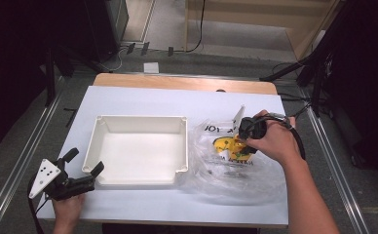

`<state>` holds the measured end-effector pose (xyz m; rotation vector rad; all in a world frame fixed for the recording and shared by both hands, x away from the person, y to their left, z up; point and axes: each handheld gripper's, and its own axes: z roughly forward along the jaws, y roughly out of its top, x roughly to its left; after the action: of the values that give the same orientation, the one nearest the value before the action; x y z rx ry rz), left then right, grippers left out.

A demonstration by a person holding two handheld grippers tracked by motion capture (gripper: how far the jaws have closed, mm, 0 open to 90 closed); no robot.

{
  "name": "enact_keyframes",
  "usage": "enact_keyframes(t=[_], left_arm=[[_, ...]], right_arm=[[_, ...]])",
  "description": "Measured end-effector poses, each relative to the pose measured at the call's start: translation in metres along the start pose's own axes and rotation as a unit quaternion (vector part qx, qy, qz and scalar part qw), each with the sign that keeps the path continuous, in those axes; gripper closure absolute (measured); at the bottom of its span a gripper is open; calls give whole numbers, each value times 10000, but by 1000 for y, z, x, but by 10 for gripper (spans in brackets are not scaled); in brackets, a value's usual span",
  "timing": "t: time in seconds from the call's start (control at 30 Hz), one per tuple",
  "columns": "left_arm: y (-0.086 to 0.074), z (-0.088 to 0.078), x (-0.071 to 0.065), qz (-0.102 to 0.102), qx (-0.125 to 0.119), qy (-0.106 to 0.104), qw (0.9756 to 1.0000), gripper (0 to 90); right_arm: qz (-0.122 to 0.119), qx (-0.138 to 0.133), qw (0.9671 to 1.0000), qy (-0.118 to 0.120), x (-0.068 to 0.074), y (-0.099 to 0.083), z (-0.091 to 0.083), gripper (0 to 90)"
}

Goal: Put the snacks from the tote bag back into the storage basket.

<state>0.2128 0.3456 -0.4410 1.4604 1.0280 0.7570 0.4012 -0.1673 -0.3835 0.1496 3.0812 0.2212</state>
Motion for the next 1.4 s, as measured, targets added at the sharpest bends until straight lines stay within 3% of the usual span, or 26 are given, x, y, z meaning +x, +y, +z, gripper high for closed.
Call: enact_keyframes(t=[0.2,0.43,0.57,0.9,1.4], left_arm=[[0,0,0,-3,6,5,10000,0],[0,0,0,-10,-7,-10,10000,0],[0,0,0,-7,-8,-15,10000,0],[0,-1,1,-24,-20,-13,10000,0],[0,-1,1,-82,-61,-38,9999,0]], right_arm=[[-202,7,9998,-27,1,2,-1,519],[-131,91,9999,13,3,9,-7,521],[-162,-40,9998,-104,1,13,-18,521],[-57,-92,9999,-77,0,22,-37,521],[-12,-127,9998,-127,-4,36,-52,522]])
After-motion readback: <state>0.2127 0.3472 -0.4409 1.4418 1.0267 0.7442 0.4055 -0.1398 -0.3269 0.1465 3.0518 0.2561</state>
